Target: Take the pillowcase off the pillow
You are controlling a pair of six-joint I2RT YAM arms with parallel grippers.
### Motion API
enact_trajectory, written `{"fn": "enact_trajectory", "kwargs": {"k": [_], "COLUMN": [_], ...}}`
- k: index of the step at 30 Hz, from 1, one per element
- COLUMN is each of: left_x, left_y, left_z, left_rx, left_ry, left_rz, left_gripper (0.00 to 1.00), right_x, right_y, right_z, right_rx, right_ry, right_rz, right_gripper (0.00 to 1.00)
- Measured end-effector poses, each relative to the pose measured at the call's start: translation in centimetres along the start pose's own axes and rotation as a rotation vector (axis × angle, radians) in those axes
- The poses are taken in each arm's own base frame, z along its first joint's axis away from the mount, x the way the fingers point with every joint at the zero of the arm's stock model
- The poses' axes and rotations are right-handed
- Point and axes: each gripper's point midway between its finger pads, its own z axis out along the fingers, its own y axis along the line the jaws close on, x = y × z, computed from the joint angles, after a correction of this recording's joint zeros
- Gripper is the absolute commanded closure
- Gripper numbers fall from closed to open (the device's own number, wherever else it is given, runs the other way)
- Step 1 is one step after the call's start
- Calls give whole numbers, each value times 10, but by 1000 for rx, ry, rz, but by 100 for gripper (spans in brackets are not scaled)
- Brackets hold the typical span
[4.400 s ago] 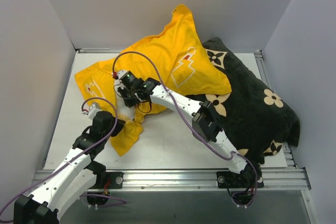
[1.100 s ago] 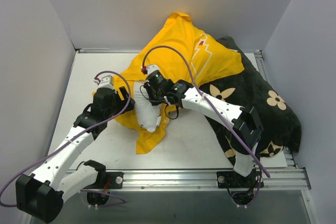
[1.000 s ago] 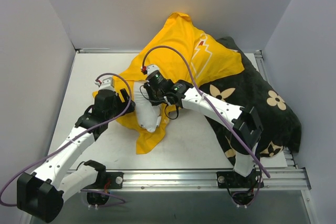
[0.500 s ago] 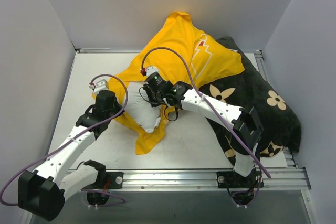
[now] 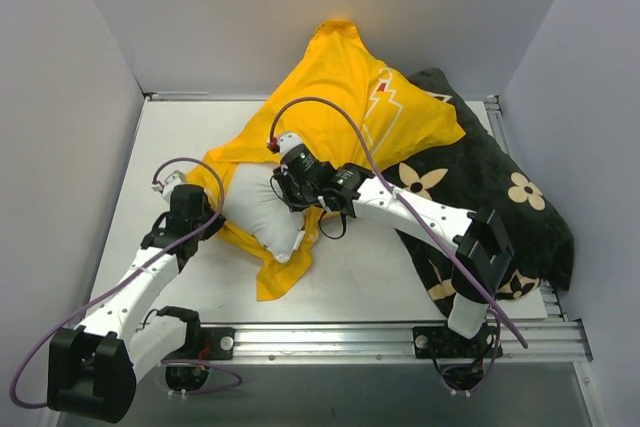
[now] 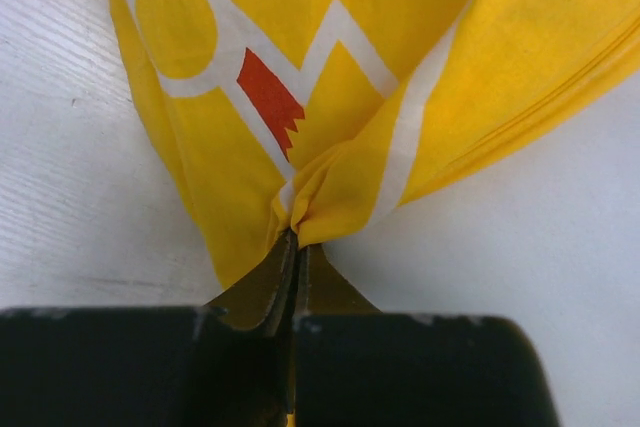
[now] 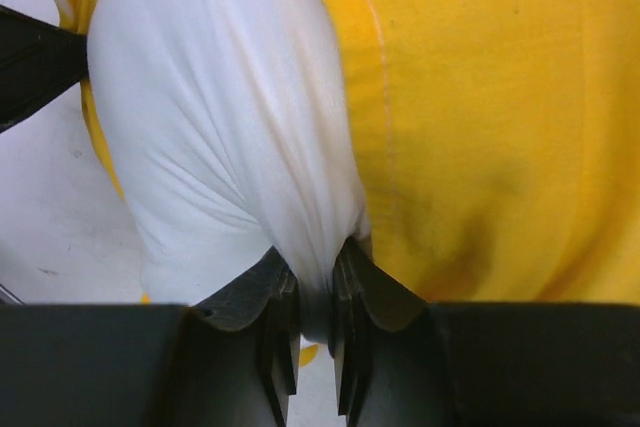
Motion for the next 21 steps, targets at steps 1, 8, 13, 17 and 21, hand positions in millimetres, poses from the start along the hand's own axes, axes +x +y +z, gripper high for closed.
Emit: {"fn": "enact_trajectory", "kwargs": {"k": [1, 8, 13, 17, 21], "left_x": [2, 8, 8, 8, 7], "left_y": [0, 6, 5, 3, 3], "left_z": [1, 4, 2, 1, 0], "left_rx": [10, 26, 46, 55, 60], "left_ry": [0, -6, -13, -14, -15], "left_rz": [-8, -26, -31, -33, -34], "left_gripper": [100, 100, 100, 100, 100], "right_x": [1, 1, -8, -13, -16], "right_y": [2, 22, 48, 73, 88], "right_z": [0, -17, -38, -46, -32], "right_rx": [-3, 13, 22, -29, -62], "right_ry": [2, -24, -100, -153, -157], "right_rz": [-16, -153, -265, -328, -361], "right_gripper": [61, 27, 20, 14, 4]}}
